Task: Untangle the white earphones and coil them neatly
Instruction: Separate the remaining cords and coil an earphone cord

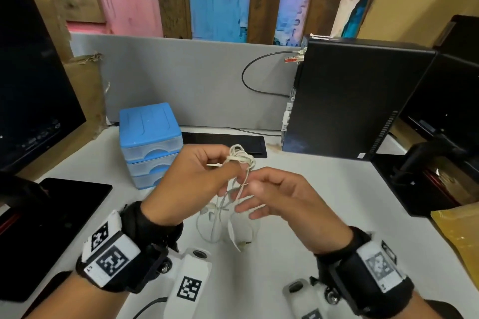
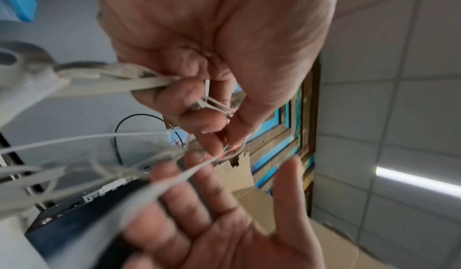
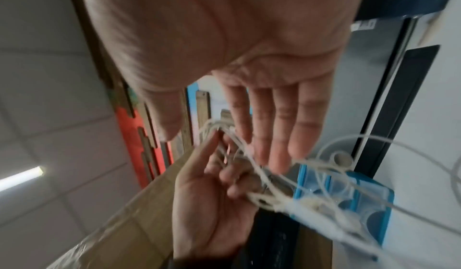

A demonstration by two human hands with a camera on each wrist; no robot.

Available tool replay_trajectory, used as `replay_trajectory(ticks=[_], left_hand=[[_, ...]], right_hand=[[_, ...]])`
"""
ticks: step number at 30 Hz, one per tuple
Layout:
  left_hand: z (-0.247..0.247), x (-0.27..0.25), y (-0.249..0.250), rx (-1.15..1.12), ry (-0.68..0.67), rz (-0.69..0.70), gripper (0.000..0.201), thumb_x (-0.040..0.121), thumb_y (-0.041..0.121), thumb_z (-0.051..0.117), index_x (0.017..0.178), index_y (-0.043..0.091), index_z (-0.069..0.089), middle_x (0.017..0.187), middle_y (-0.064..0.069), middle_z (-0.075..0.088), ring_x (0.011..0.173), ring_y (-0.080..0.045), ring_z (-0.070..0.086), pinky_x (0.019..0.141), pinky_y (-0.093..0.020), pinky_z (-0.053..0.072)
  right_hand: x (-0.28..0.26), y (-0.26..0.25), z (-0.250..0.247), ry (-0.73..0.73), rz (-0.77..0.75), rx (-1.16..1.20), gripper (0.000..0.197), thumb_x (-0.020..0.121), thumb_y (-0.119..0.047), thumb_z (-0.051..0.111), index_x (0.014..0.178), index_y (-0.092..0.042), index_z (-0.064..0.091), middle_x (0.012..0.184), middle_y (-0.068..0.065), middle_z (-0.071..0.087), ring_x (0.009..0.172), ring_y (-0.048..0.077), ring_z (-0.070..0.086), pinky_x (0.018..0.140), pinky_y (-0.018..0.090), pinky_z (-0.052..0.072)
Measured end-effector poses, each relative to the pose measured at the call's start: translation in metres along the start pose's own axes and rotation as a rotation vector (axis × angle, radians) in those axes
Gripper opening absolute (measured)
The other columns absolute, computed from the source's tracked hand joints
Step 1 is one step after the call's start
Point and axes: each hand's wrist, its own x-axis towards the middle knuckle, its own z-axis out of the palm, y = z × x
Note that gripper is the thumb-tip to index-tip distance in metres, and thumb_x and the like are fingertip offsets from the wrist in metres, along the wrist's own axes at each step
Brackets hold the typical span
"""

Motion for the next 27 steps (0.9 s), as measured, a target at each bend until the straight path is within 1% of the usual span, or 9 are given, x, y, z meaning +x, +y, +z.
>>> replay_trajectory(ticks=[2, 5, 8, 12, 19, 22, 23, 25, 27], left_hand=[[0.005, -0.002, -0.002, -0.005, -0.014, 0.023, 0.009, 0.088, 0.001, 0.068, 0.083, 0.004, 0.075, 0.058, 0.004, 0.064, 0.044, -0.006, 0.048, 0.044, -0.012, 0.037], [0.006, -0.001, -0.002, -0.028, -0.001, 0.047, 0.01, 0.085, 0.002, 0.072, 0.091, 0.01, 0.075, 0.069, 0.003, 0.071, 0.043, -0.009, 0.048, 0.043, -0.013, 0.038], [0.001, 0.001, -0.001, -0.074, 0.054, 0.057, 0.022, 0.082, 0.005, 0.074, 0.101, 0.016, 0.071, 0.076, -0.002, 0.073, 0.039, -0.014, 0.047, 0.042, -0.016, 0.038], [-0.005, 0.001, 0.005, -0.097, 0.067, 0.076, 0.03, 0.074, 0.016, 0.075, 0.104, 0.016, 0.07, 0.073, -0.005, 0.07, 0.036, -0.016, 0.044, 0.04, -0.017, 0.038], [-0.004, 0.001, 0.005, -0.168, 0.016, -0.049, 0.02, 0.081, 0.027, 0.064, 0.091, 0.01, 0.068, 0.08, -0.005, 0.076, 0.041, -0.02, 0.059, 0.039, -0.021, 0.041], [-0.001, -0.001, 0.005, -0.234, -0.069, -0.143, 0.01, 0.08, 0.026, 0.069, 0.084, 0.017, 0.067, 0.084, -0.009, 0.075, 0.053, -0.025, 0.067, 0.044, -0.024, 0.045], [-0.002, -0.001, 0.005, -0.262, -0.093, -0.174, 0.006, 0.079, 0.022, 0.073, 0.081, 0.02, 0.068, 0.087, -0.011, 0.075, 0.059, -0.027, 0.07, 0.048, -0.025, 0.047], [-0.003, -0.001, 0.006, -0.343, -0.136, -0.227, 0.005, 0.079, 0.018, 0.067, 0.078, 0.023, 0.068, 0.096, -0.015, 0.075, 0.074, -0.031, 0.075, 0.054, -0.028, 0.052], [-0.003, 0.0, 0.007, -0.42, -0.162, -0.26, 0.004, 0.08, 0.019, 0.063, 0.079, 0.021, 0.066, 0.105, -0.019, 0.074, 0.089, -0.034, 0.075, 0.06, -0.031, 0.056]], right_hand=[[0.0, 0.004, 0.012, 0.1, -0.044, 0.021, 0.034, 0.082, -0.027, 0.078, 0.099, 0.001, 0.069, 0.09, 0.017, 0.075, 0.072, 0.025, 0.071, 0.067, 0.03, 0.053], [0.0, 0.005, 0.013, 0.236, -0.097, 0.077, 0.021, 0.085, -0.018, 0.072, 0.086, 0.003, 0.07, 0.063, 0.011, 0.064, 0.051, 0.018, 0.053, 0.054, 0.026, 0.045], [0.0, 0.003, 0.005, 0.315, -0.133, 0.042, 0.017, 0.084, -0.023, 0.074, 0.081, -0.006, 0.074, 0.052, 0.005, 0.048, 0.049, 0.015, 0.039, 0.053, 0.025, 0.036], [-0.002, -0.006, -0.006, 0.301, -0.158, 0.093, 0.015, 0.083, -0.021, 0.064, 0.074, -0.013, 0.073, 0.047, -0.007, 0.044, 0.046, 0.01, 0.035, 0.05, 0.024, 0.032], [-0.002, -0.009, -0.011, 0.253, -0.124, 0.125, 0.015, 0.082, -0.016, 0.058, 0.074, -0.008, 0.066, 0.055, 0.011, 0.052, 0.052, 0.024, 0.054, 0.055, 0.026, 0.047], [-0.002, -0.007, -0.009, 0.26, -0.108, 0.087, 0.012, 0.08, -0.018, 0.061, 0.076, -0.007, 0.066, 0.061, 0.014, 0.06, 0.055, 0.025, 0.059, 0.057, 0.029, 0.052], [-0.002, -0.006, -0.009, 0.278, -0.122, 0.062, 0.013, 0.079, -0.019, 0.064, 0.078, -0.006, 0.066, 0.063, 0.014, 0.062, 0.056, 0.024, 0.06, 0.058, 0.029, 0.052], [-0.001, -0.004, -0.007, 0.358, -0.196, -0.031, 0.016, 0.08, -0.019, 0.072, 0.083, -0.004, 0.066, 0.069, 0.012, 0.066, 0.063, 0.019, 0.062, 0.062, 0.028, 0.052], [-0.001, 0.001, -0.005, 0.527, -0.301, -0.2, 0.015, 0.083, -0.019, 0.078, 0.087, -0.011, 0.066, 0.082, 0.002, 0.069, 0.077, 0.012, 0.065, 0.072, 0.028, 0.053]])
